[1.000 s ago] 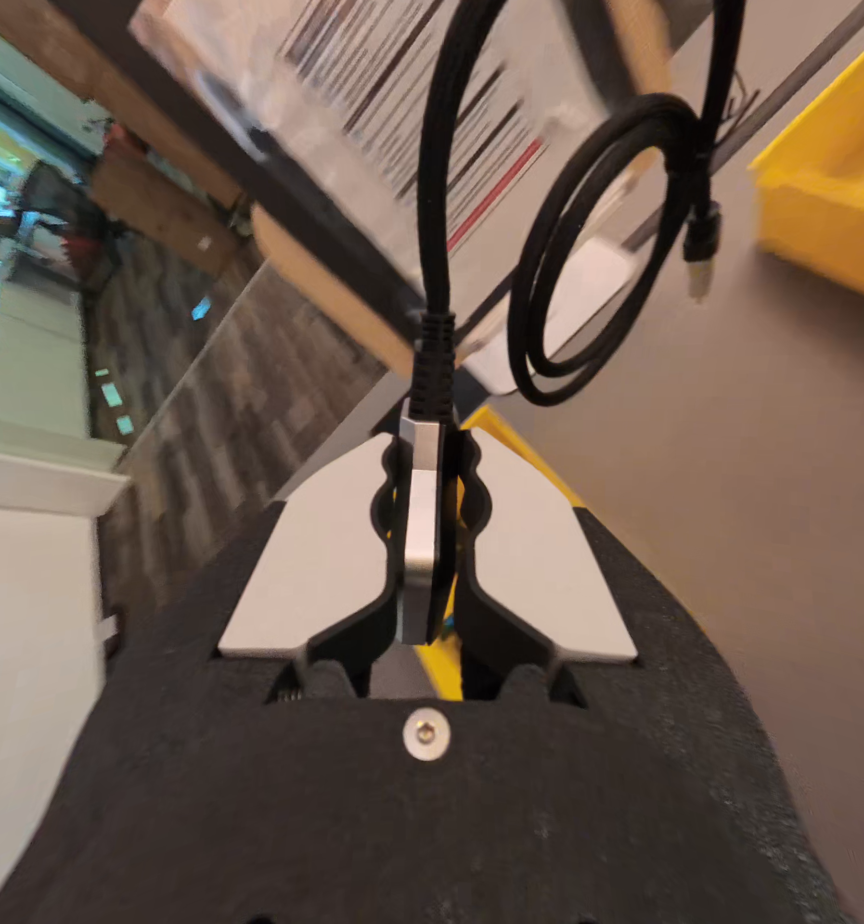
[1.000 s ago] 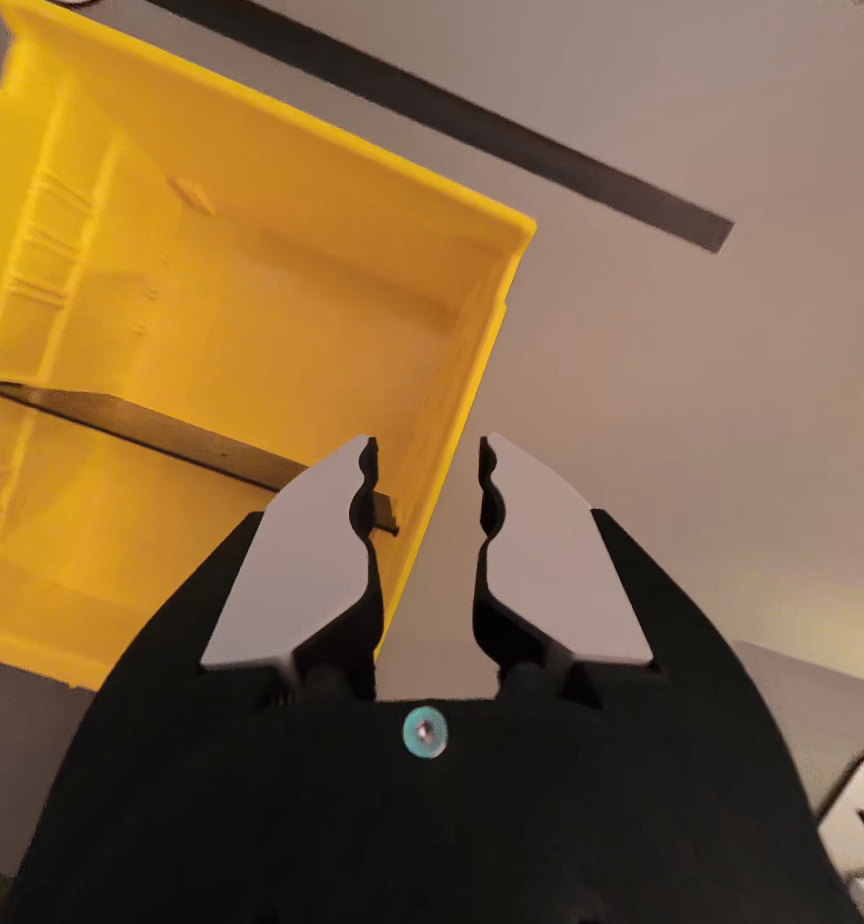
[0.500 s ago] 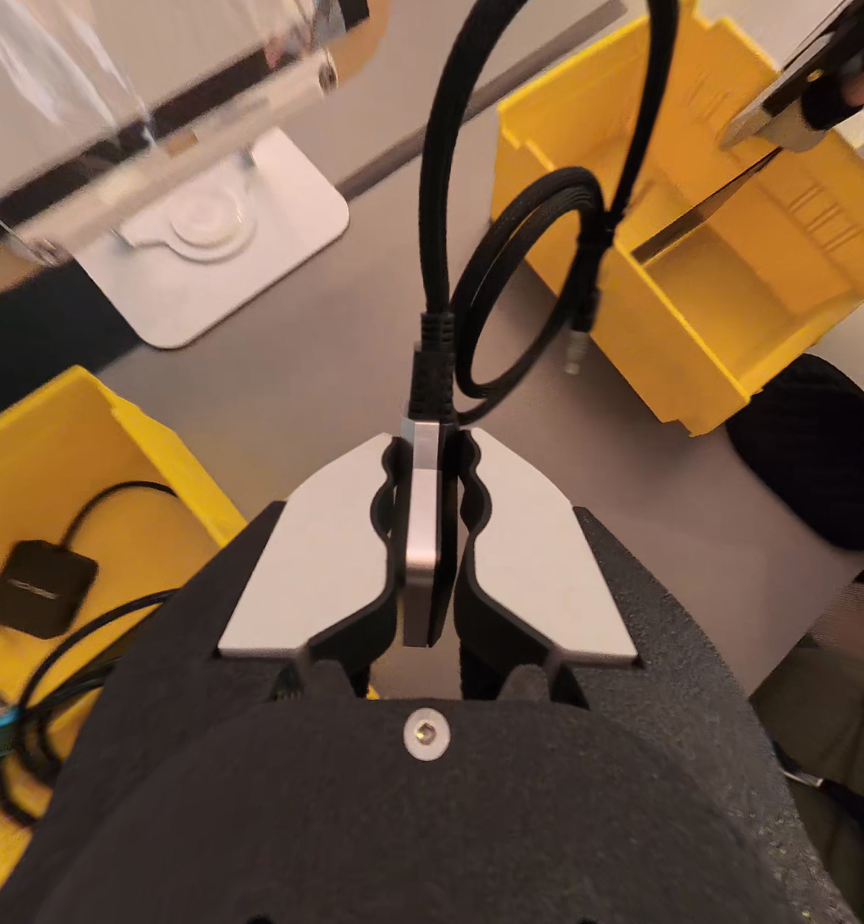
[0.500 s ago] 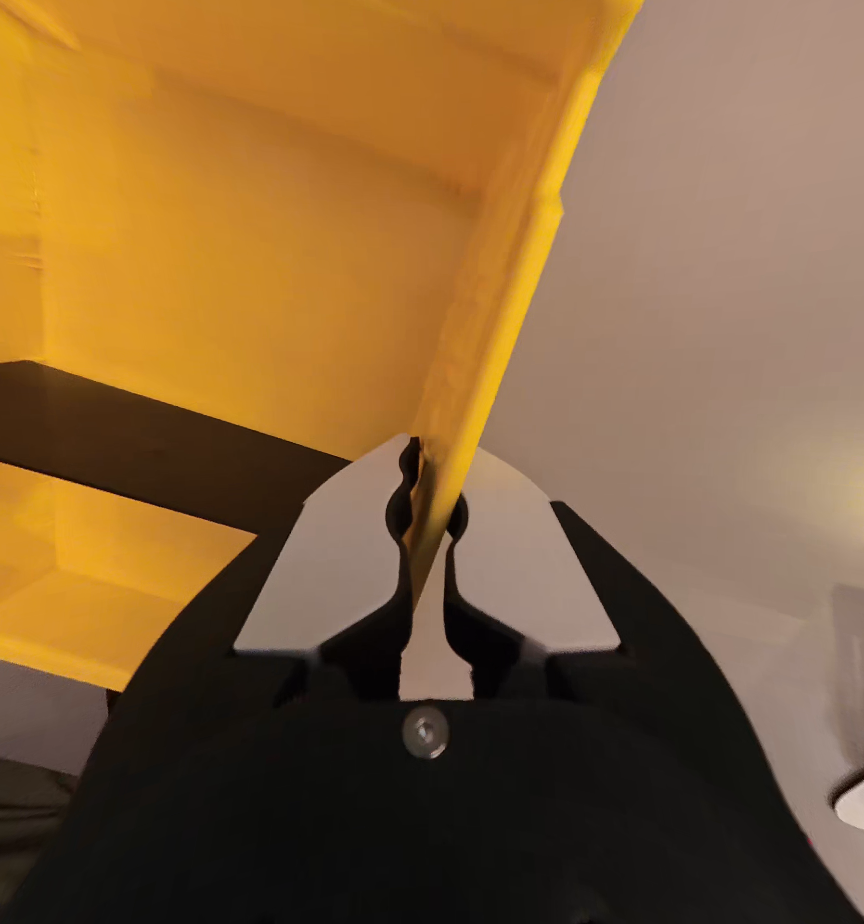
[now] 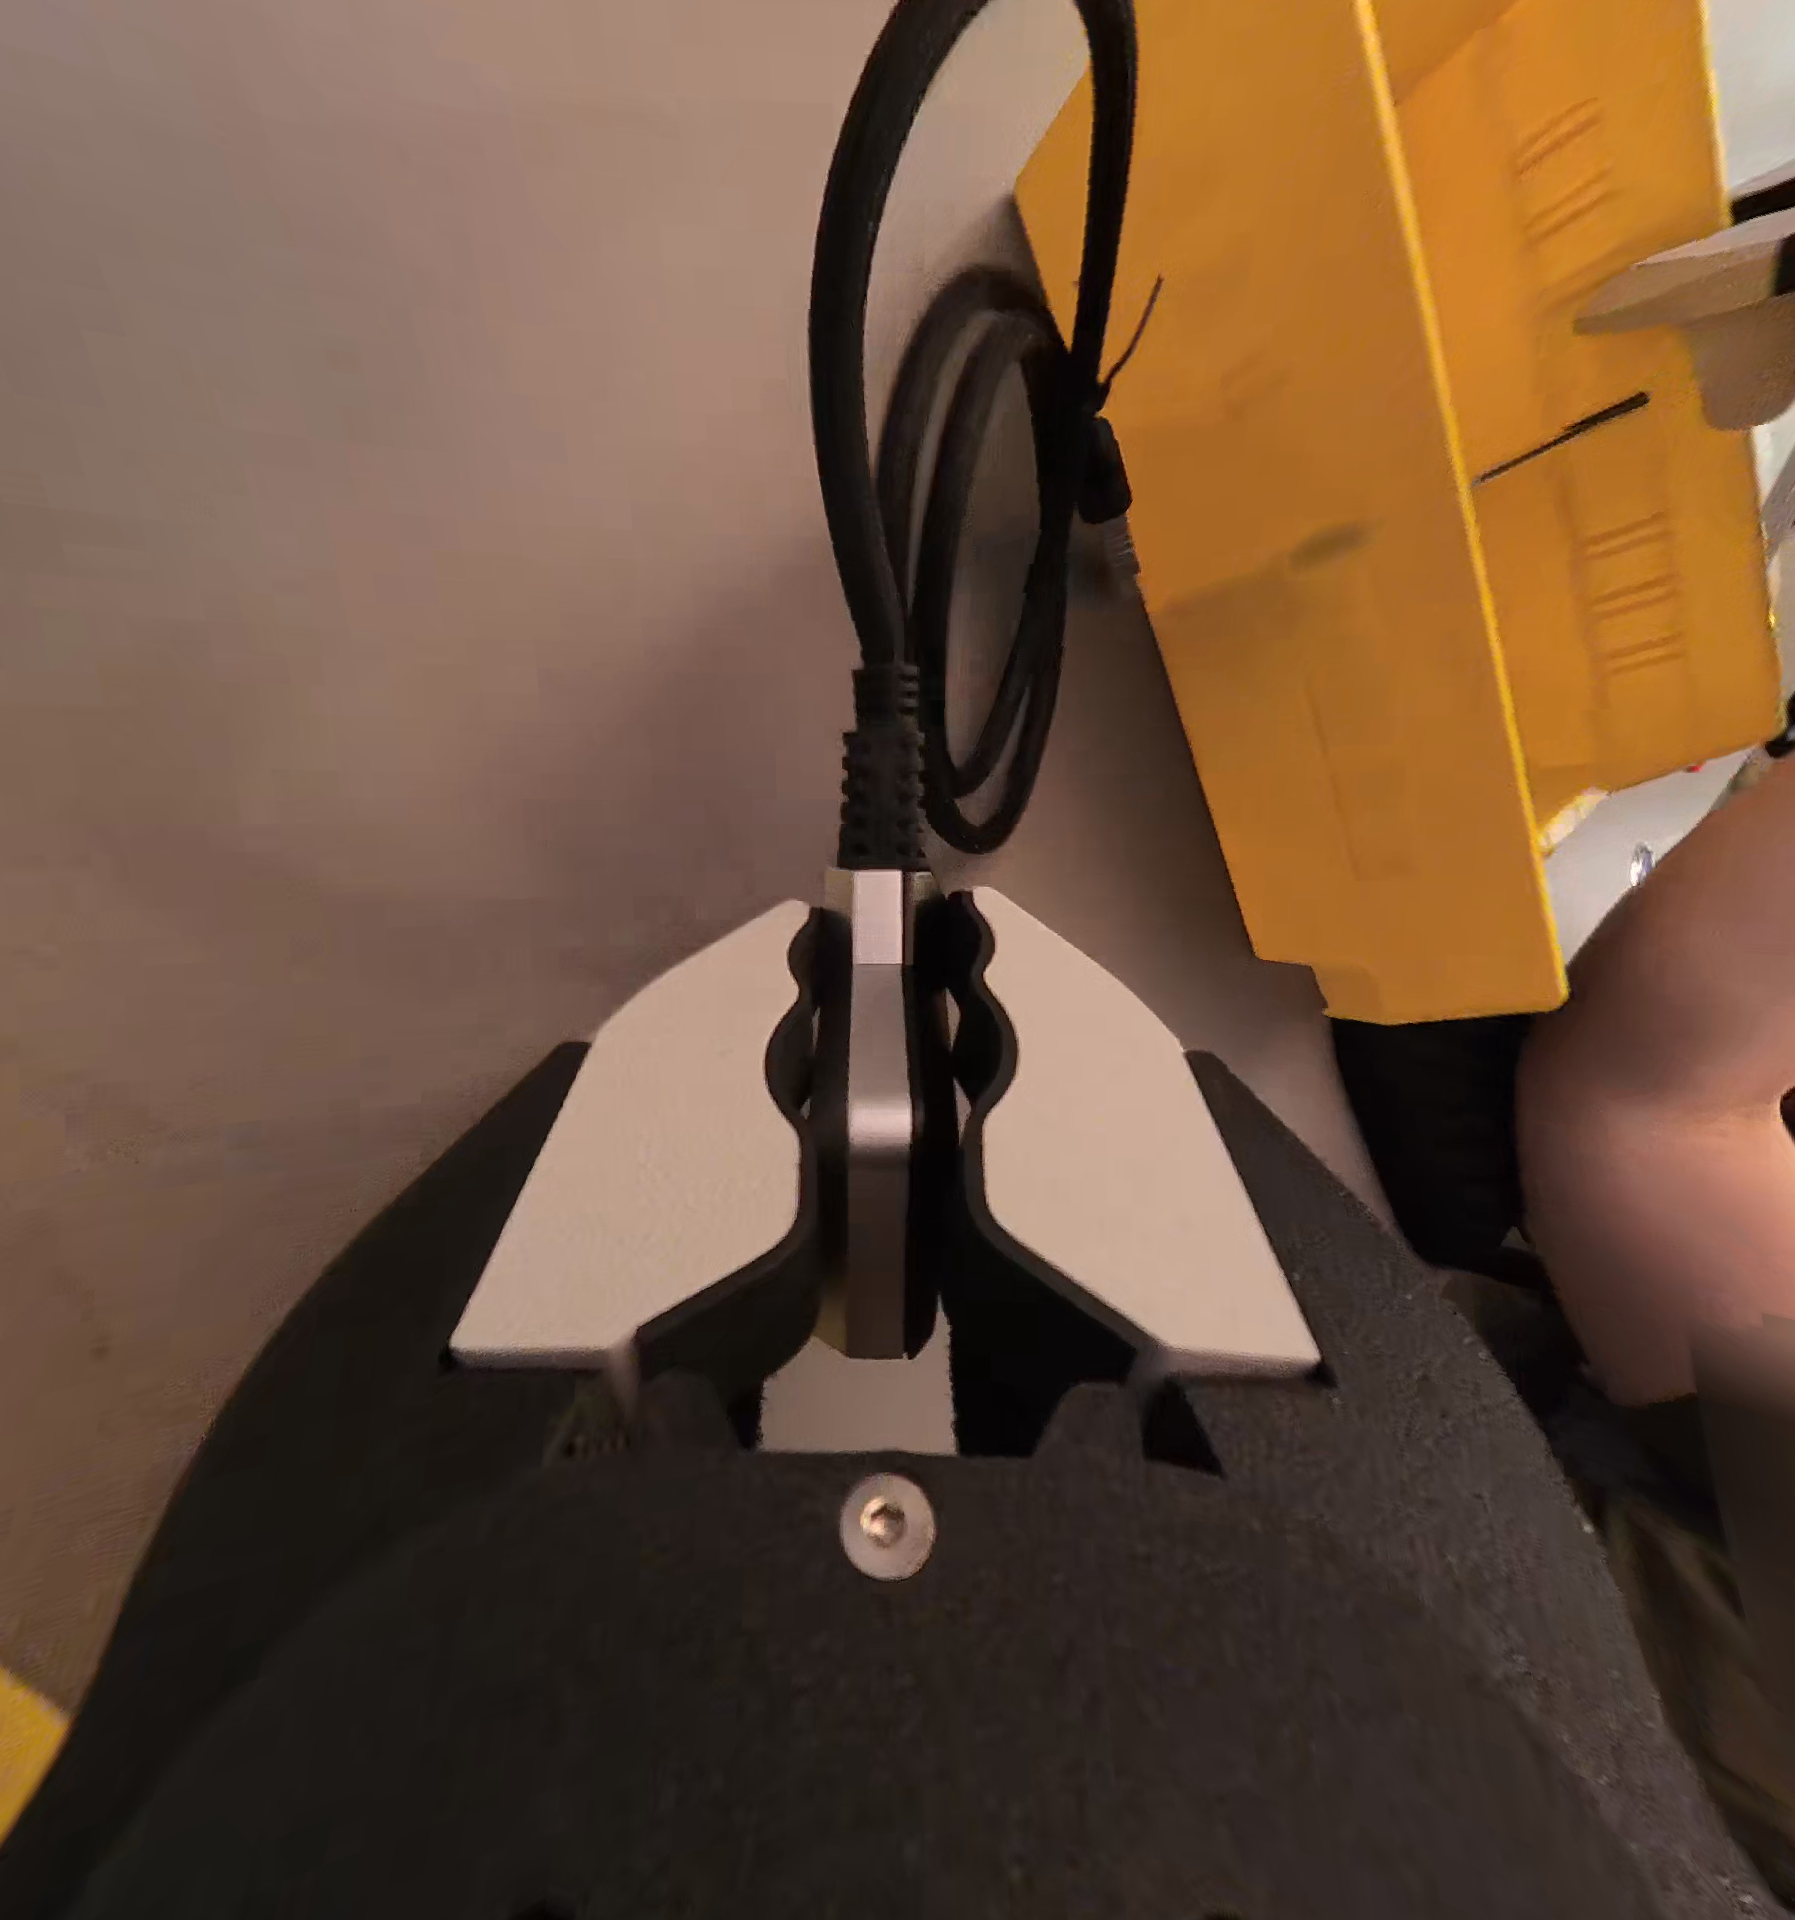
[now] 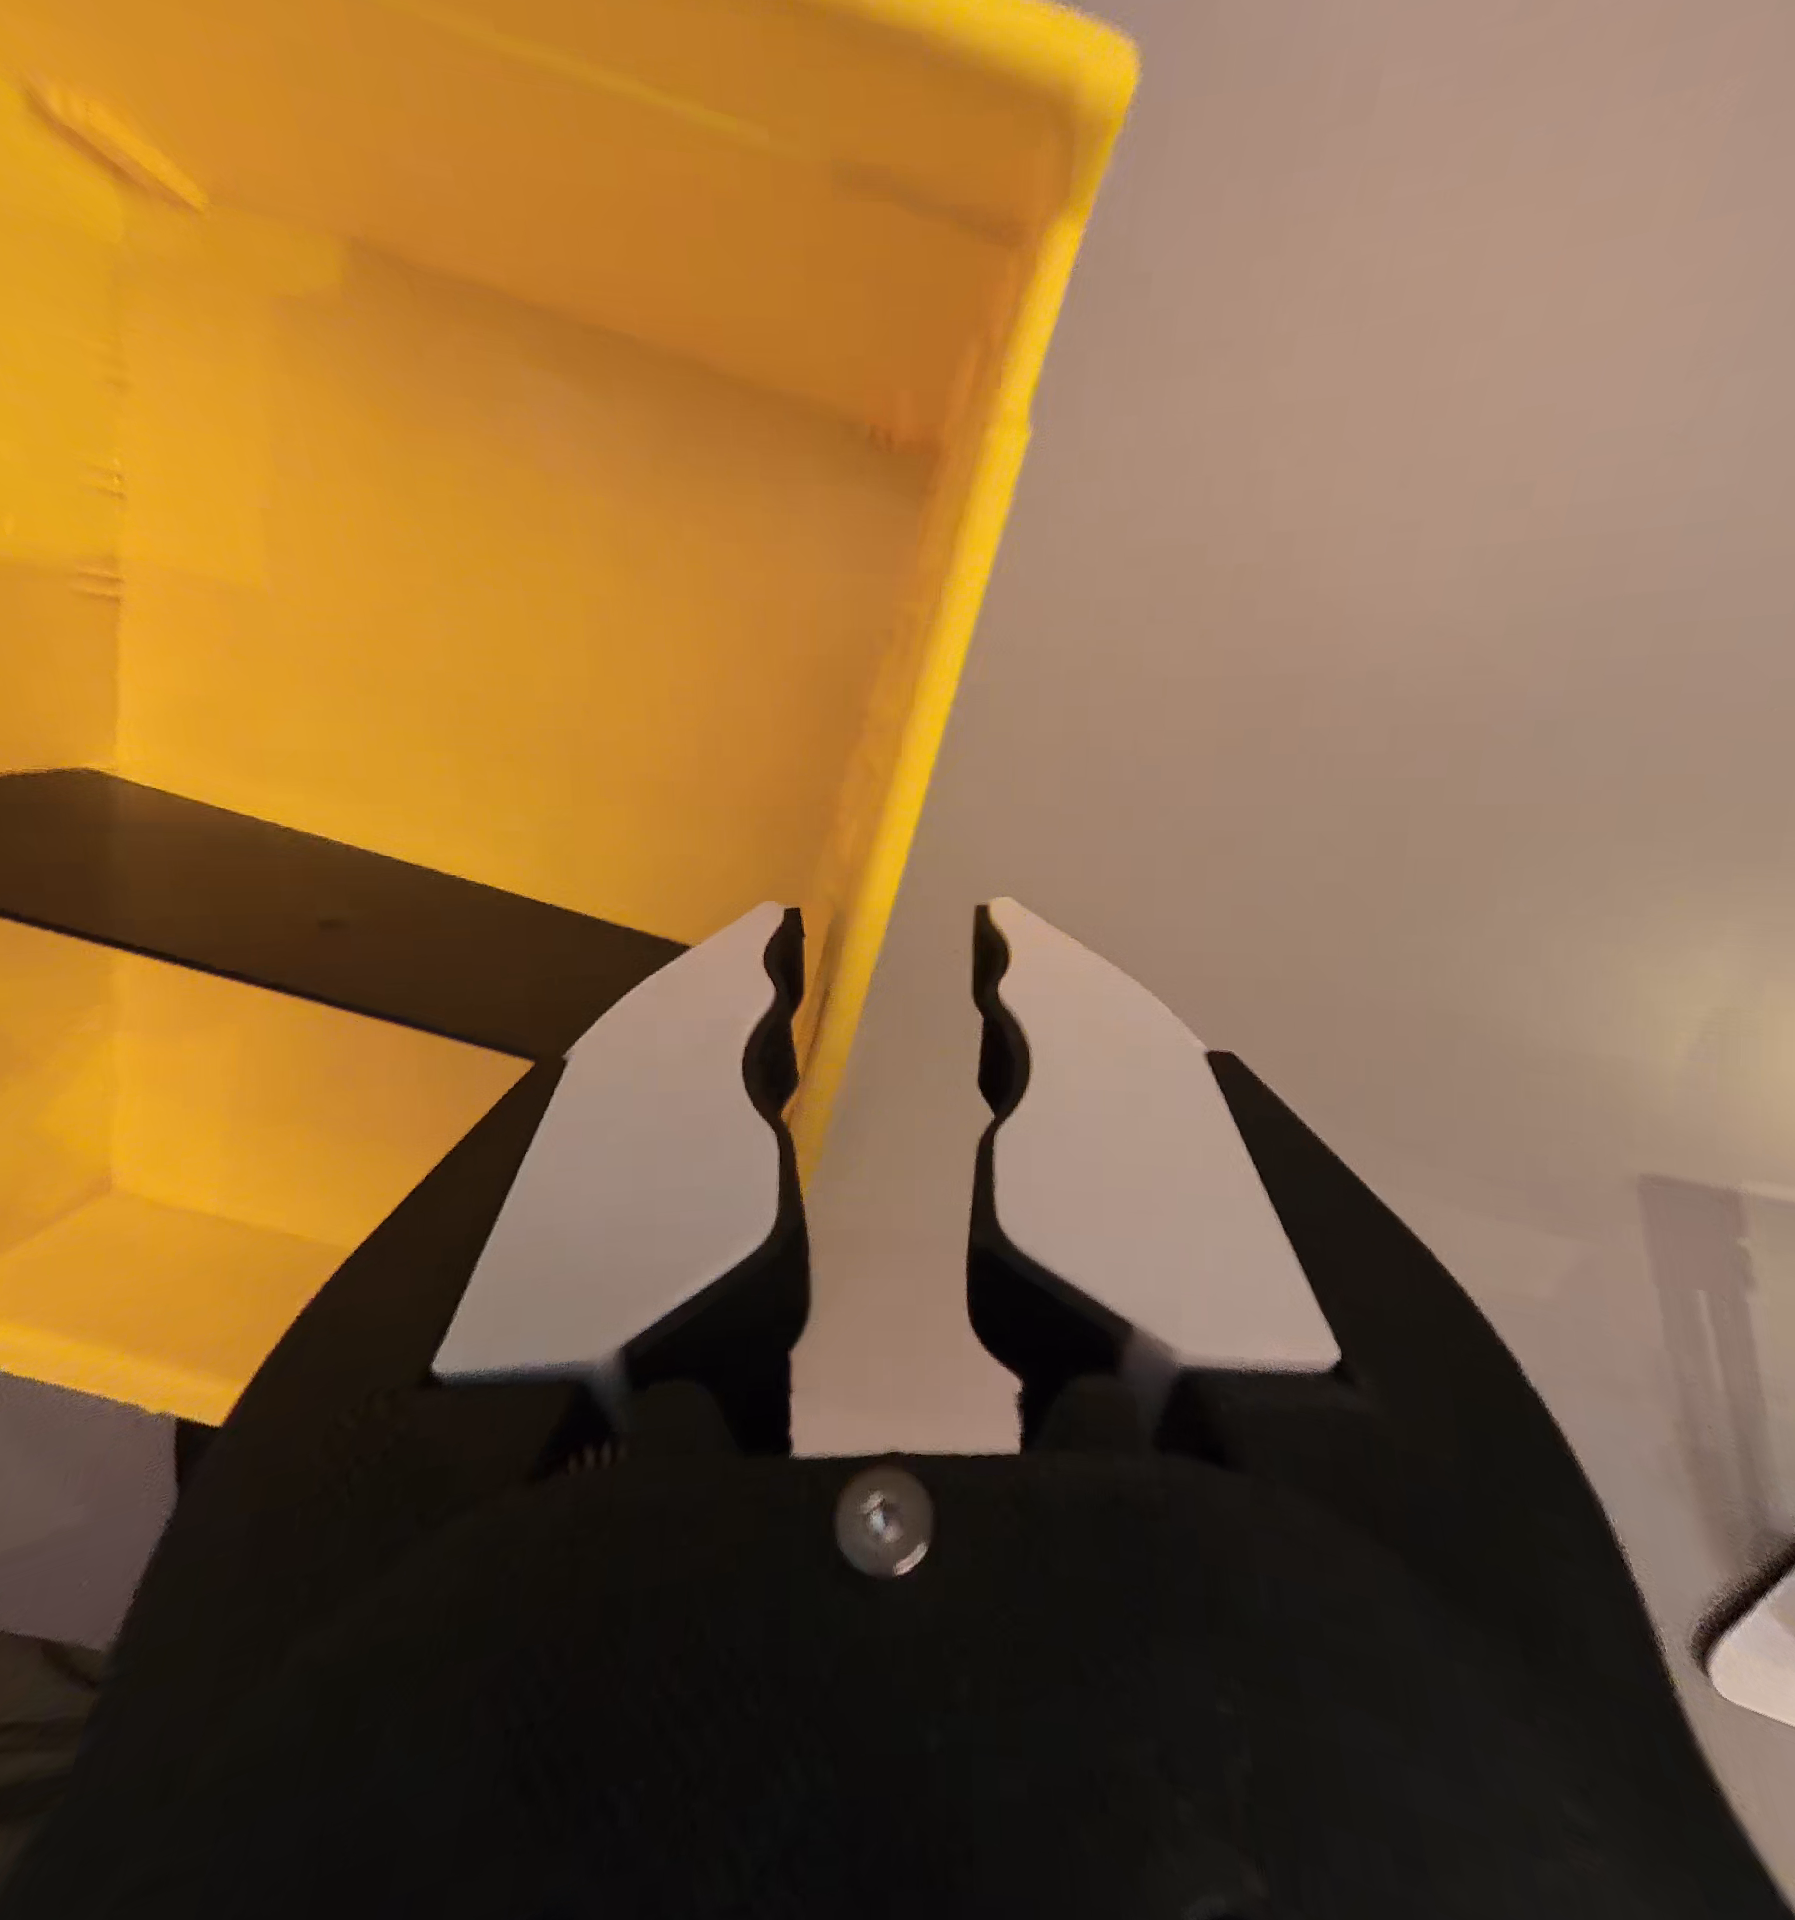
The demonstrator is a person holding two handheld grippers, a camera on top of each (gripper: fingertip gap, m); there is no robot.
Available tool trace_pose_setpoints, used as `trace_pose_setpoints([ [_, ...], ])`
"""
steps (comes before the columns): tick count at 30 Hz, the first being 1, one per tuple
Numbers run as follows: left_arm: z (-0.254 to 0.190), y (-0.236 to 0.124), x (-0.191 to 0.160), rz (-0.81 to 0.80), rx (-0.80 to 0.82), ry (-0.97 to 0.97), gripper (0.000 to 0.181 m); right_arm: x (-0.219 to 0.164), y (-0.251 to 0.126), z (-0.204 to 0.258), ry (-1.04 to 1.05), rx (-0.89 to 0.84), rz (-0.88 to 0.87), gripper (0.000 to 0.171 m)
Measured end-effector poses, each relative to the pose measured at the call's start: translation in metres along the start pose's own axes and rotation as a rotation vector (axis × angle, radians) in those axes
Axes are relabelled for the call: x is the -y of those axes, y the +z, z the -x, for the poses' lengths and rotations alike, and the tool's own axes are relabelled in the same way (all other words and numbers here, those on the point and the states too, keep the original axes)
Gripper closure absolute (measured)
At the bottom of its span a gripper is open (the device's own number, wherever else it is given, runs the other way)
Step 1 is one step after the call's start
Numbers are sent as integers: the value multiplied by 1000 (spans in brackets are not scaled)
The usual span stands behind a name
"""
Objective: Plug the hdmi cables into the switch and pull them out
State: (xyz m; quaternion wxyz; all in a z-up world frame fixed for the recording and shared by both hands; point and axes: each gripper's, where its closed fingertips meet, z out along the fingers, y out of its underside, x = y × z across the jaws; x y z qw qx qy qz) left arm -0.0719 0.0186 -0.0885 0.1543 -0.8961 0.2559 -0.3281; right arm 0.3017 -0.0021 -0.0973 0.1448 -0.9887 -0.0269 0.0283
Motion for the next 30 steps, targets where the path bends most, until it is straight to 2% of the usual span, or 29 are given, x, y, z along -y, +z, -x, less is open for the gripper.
trace_pose_setpoints([
  [5, 5, 27, -14, 25, -51, -52, 159, 11, -31, -12, 51, -40, -135, 123],
  [9, 0, 31, -21, 75, -136, -76, 158, 22, -65, -13, 31, -68, -280, 123],
  [14, 1, 32, -26, 106, -141, 51, 146, 52, -127, -7, -6, -124, -604, 121],
  [19, -10, 2, -5, 10, -62, 240, 145, 63, -186, 14, -70, -160, -864, 121],
  [23, -32, -53, 17, -166, -21, 373, 146, 62, -210, 41, -158, -150, -955, 121],
  [26, -13, -106, 21, -230, 193, 516, 142, 67, -219, 62, -240, -130, -1016, 125],
  [30, 77, -212, 37, -340, 851, 757, 126, 75, -214, 85, -290, -56, -1018, 127],
])
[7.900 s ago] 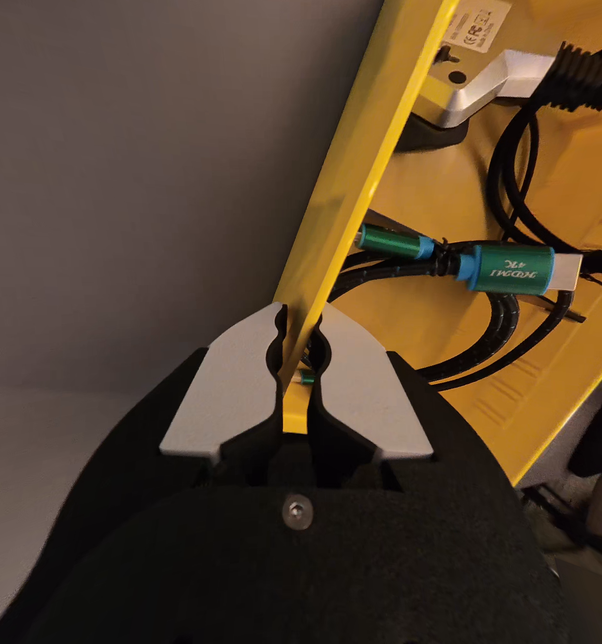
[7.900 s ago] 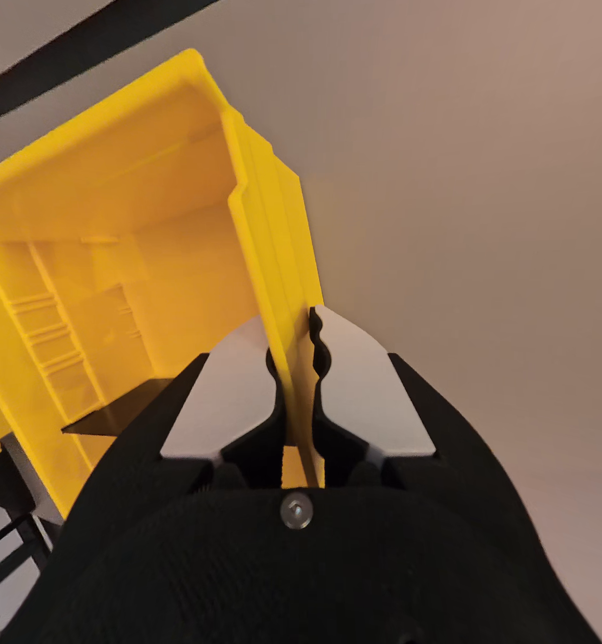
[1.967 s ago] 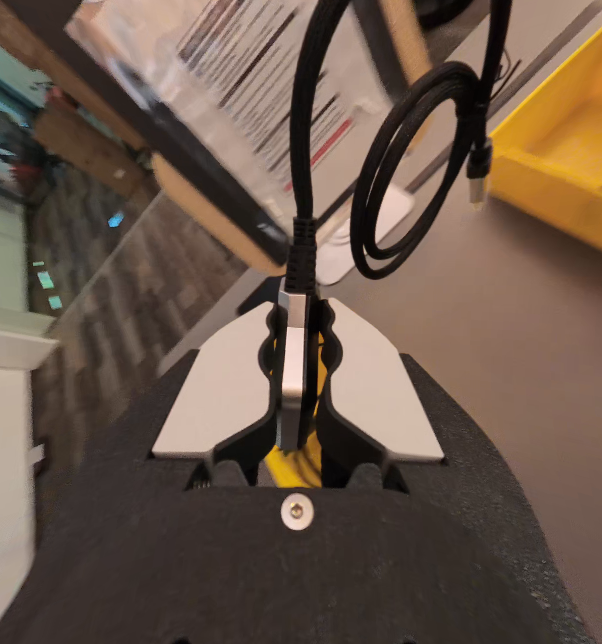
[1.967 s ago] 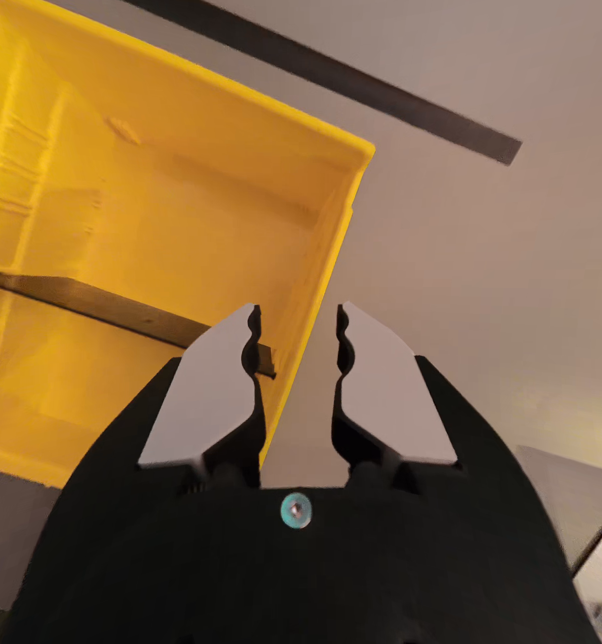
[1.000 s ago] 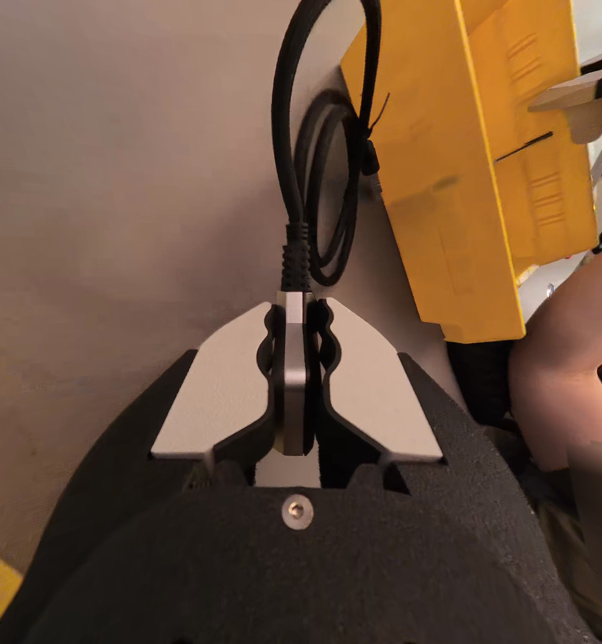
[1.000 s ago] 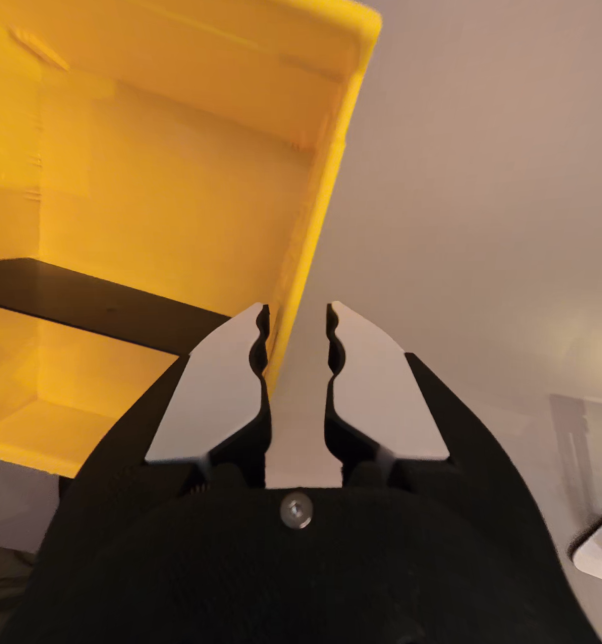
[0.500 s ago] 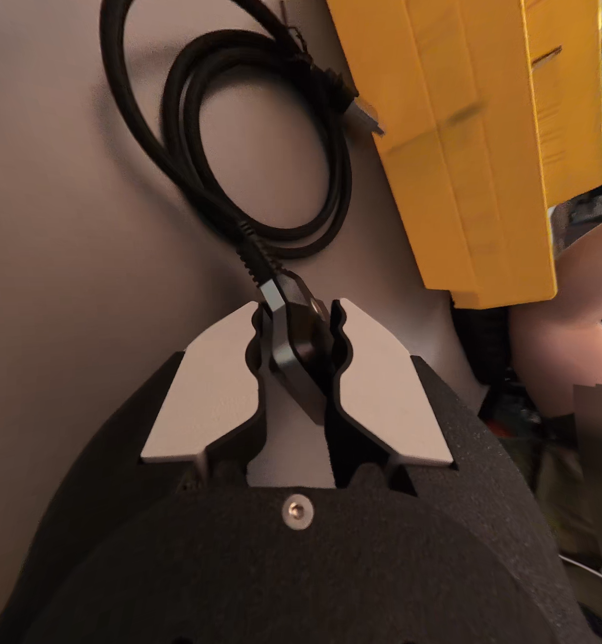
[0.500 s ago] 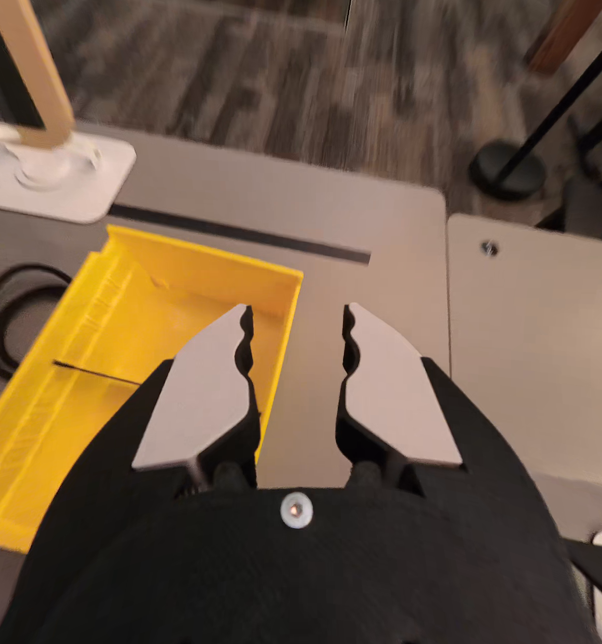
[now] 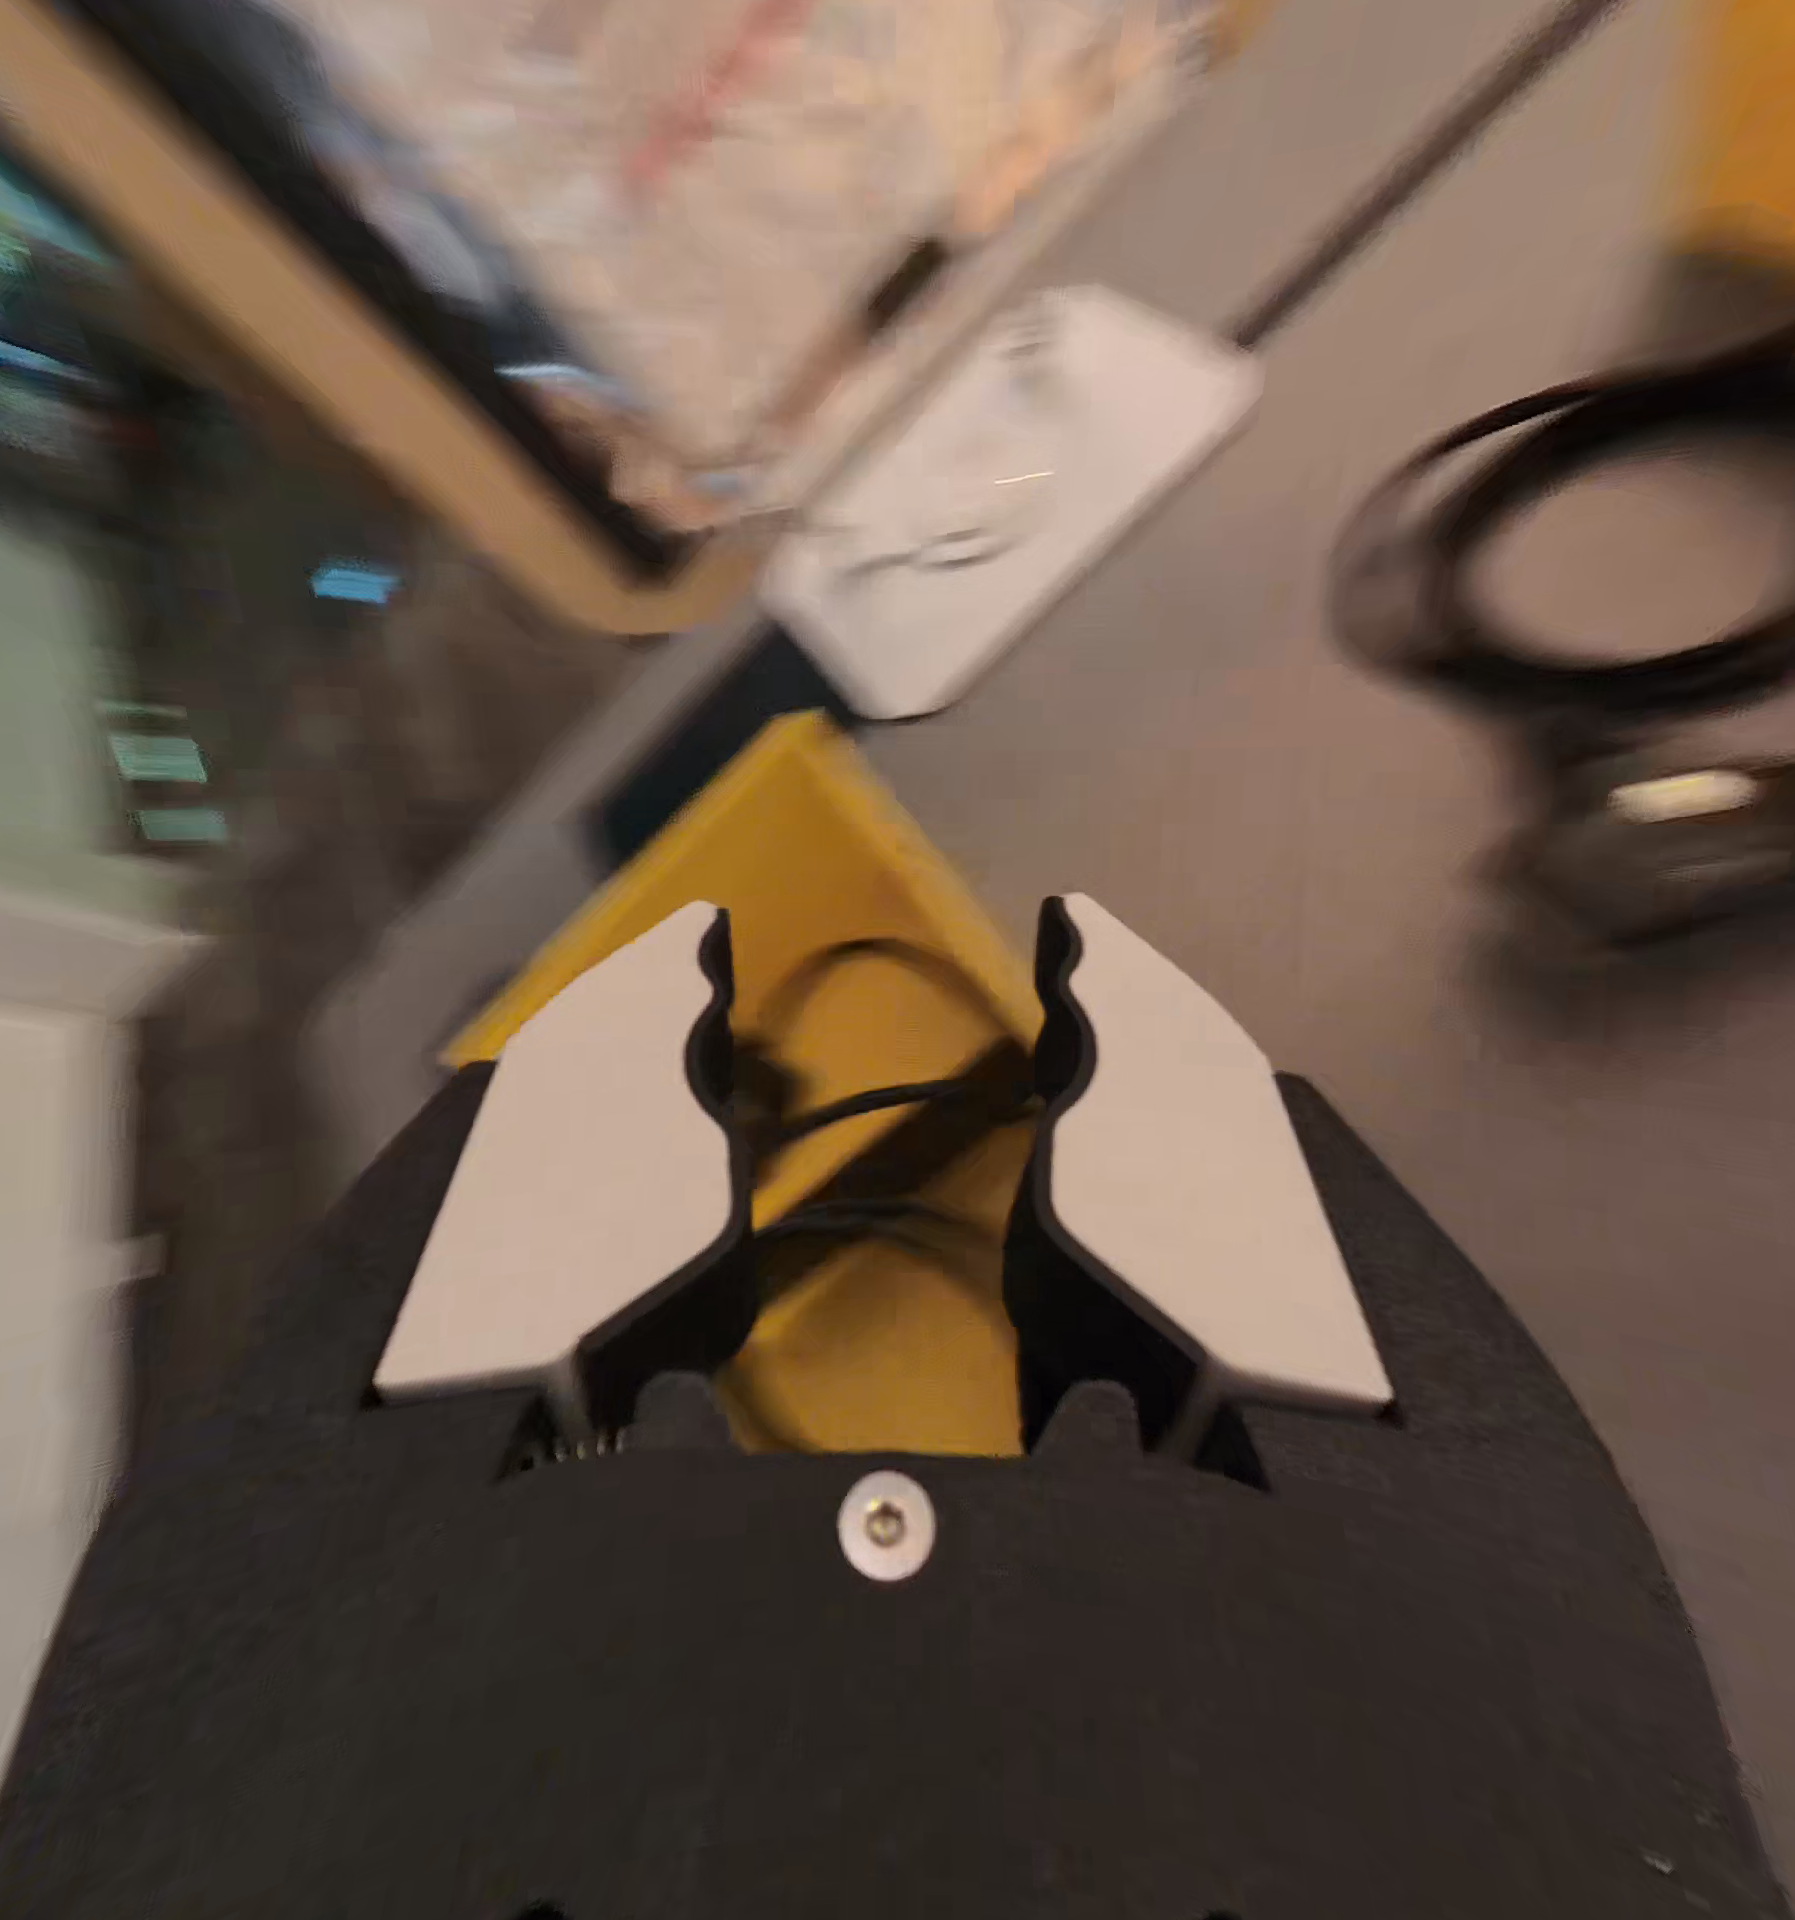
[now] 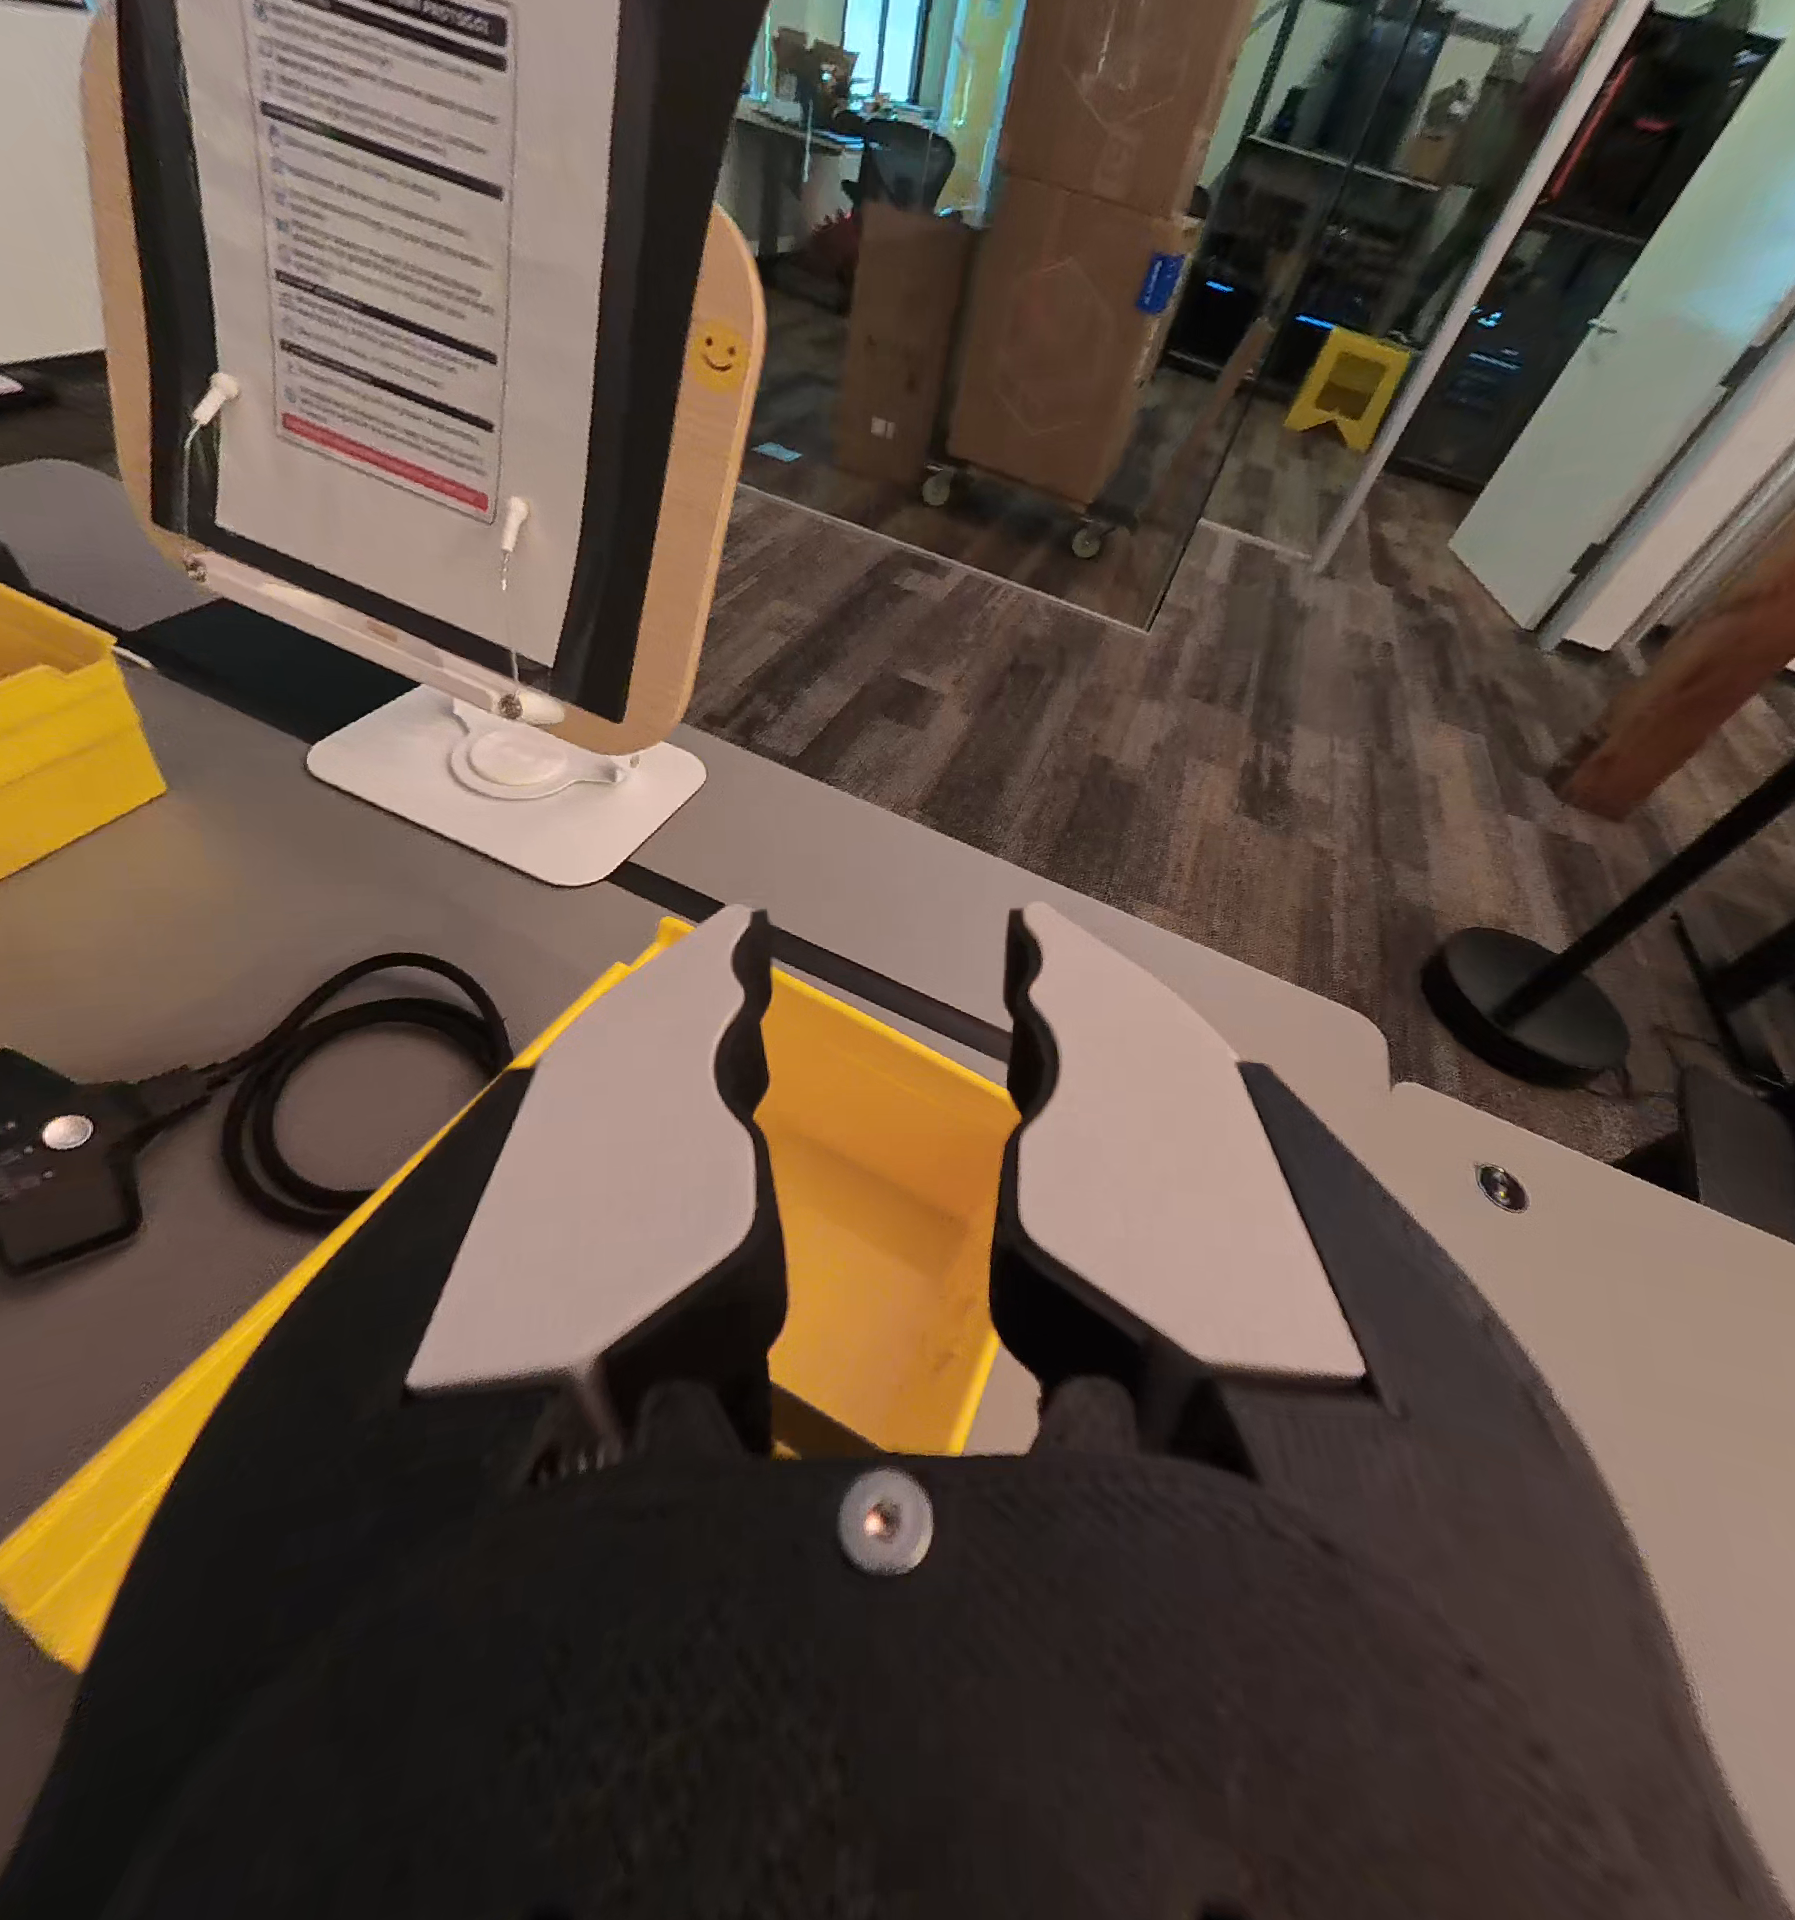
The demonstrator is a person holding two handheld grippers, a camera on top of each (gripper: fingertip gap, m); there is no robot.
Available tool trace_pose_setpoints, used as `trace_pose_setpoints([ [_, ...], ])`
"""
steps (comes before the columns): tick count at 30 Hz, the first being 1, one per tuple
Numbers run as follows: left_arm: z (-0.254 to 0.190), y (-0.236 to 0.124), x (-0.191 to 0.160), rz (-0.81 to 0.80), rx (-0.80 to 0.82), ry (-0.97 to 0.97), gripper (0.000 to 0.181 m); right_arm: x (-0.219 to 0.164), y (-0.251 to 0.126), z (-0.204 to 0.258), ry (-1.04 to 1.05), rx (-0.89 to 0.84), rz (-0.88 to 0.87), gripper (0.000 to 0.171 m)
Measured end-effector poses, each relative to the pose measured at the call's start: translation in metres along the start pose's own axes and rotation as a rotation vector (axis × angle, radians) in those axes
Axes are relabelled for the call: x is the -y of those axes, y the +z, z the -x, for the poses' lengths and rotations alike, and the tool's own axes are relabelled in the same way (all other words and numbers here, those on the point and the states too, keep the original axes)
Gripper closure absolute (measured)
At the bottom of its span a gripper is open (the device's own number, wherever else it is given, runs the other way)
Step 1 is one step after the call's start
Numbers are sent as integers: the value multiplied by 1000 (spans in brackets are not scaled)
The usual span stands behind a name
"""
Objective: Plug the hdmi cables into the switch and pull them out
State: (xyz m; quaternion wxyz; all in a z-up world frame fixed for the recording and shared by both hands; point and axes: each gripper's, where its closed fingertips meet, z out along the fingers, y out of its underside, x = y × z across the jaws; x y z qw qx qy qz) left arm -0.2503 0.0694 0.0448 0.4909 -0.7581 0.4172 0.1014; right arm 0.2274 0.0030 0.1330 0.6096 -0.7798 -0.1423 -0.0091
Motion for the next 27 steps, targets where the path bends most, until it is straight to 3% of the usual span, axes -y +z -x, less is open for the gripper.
trace_pose_setpoints([
  [1, 25, -3, -13, -8, 108, 73, 121, 0, 3, 3, -12, 3, 7, 127],
  [3, 49, 0, -45, 42, 153, 149, 135, 0, 7, 9, -44, 1, 22, 127],
  [7, 39, 22, -101, 214, -69, 25, 128, 0, 13, 22, -83, 25, 32, 127],
  [9, 40, 30, -114, 243, -96, -3, 130, -3, 17, 27, -77, 46, 44, 127],
  [11, 49, 36, -124, 257, -56, 9, 140, -7, 19, 27, -79, 44, 64, 127],
  [19, 51, 55, -145, 329, -66, -35, 146, -16, 23, 26, -120, 26, 120, 127],
  [20, 49, 56, -145, 332, -76, -39, 154, -17, 23, 26, -127, 22, 126, 127],
  [21, 51, 56, -145, 339, -66, -36, 166, -17, 23, 26, -133, 18, 129, 127],
  [27, 65, 35, -135, 288, 19, -10, 168, -18, 20, 23, -153, 15, 130, 127],
])
